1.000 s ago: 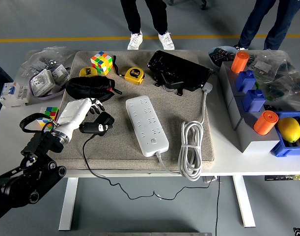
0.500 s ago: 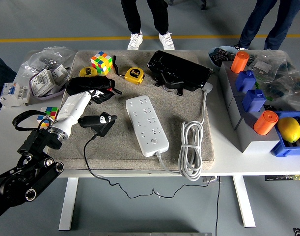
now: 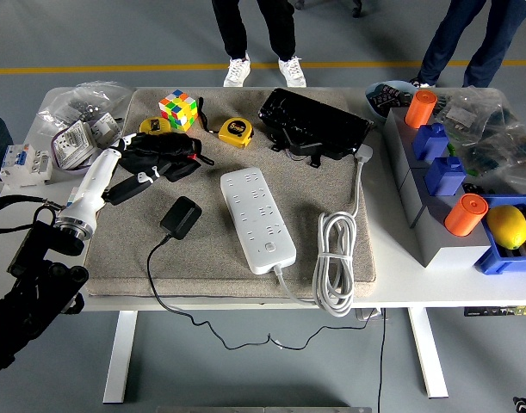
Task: Put the plug near the board,insert it into the board,press the button,pull the plug out
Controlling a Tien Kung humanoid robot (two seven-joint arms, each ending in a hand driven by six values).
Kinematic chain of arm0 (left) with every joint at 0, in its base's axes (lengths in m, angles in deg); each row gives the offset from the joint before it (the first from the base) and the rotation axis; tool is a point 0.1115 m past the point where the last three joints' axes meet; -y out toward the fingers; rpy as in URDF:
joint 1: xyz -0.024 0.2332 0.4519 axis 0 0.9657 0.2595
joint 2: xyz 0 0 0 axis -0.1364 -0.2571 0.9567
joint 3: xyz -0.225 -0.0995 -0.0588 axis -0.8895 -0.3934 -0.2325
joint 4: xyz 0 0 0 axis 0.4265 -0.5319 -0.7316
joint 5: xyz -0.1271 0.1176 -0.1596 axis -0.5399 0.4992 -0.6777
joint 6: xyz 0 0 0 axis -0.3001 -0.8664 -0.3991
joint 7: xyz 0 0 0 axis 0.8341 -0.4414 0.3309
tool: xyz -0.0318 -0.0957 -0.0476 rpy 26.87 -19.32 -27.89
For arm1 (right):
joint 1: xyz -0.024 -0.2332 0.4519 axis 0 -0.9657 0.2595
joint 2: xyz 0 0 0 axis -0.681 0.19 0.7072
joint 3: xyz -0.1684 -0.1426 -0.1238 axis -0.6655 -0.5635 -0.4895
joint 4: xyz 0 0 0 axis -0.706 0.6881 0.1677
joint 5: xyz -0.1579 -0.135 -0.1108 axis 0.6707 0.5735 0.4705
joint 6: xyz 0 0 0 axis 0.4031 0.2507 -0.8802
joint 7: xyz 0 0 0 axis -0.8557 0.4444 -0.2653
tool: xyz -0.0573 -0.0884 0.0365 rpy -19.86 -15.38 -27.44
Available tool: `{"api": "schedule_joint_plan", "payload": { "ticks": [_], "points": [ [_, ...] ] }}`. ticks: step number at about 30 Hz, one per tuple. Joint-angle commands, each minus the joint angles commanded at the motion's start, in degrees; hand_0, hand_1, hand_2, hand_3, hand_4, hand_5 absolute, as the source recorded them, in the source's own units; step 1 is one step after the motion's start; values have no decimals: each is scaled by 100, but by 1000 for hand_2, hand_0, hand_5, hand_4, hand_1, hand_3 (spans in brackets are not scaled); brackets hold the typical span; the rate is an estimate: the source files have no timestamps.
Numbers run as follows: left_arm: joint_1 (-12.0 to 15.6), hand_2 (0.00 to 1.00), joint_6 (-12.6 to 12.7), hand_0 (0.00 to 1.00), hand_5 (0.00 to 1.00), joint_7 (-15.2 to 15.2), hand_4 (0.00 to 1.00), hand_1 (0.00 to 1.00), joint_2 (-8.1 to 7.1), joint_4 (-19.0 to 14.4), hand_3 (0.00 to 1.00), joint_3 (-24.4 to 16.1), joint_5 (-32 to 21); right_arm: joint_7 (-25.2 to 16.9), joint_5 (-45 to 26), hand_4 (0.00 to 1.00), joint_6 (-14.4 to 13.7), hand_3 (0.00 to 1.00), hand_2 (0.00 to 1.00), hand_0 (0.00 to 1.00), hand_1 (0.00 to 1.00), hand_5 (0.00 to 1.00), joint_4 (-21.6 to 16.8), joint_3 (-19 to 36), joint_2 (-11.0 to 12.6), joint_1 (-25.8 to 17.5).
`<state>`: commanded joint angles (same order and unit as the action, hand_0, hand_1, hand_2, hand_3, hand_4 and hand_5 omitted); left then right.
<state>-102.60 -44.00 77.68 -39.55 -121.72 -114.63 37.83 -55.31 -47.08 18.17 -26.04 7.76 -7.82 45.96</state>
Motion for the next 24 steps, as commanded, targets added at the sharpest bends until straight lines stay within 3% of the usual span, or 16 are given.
{"api": "schedule_joint_plan", "payload": {
  "ticks": [1,2,7,8,13,14,24],
  "points": [
    [12,984,43,890,943,-69,998,948,9,1,988,-96,-89,3,-20,762,1,547,544,601,600,225,15,-19,1,6],
    [17,967,72,877,727,-99,998,920,13,3,951,-135,-136,4,-31,761,0,547,544,601,600,226,25,-32,2,9],
    [49,967,261,877,727,-292,998,920,28,-15,951,-395,-409,17,-120,761,8,547,544,601,600,226,95,-107,10,39],
    [52,913,275,838,599,-316,998,855,28,-19,896,-431,-436,21,-133,761,9,546,544,603,600,228,106,-117,11,42],
    [76,913,417,838,599,-433,998,855,31,-36,896,-627,-686,58,-211,761,3,546,544,603,600,228,180,-208,31,61],
    [83,875,420,811,571,-454,989,827,31,-39,858,-660,-729,61,-219,761,1,546,544,601,600,230,187,-216,34,62],
    [120,864,406,808,573,-490,989,818,-13,-100,850,-883,-791,130,-261,760,11,548,548,602,601,233,245,-315,22,76]
  ]
}}
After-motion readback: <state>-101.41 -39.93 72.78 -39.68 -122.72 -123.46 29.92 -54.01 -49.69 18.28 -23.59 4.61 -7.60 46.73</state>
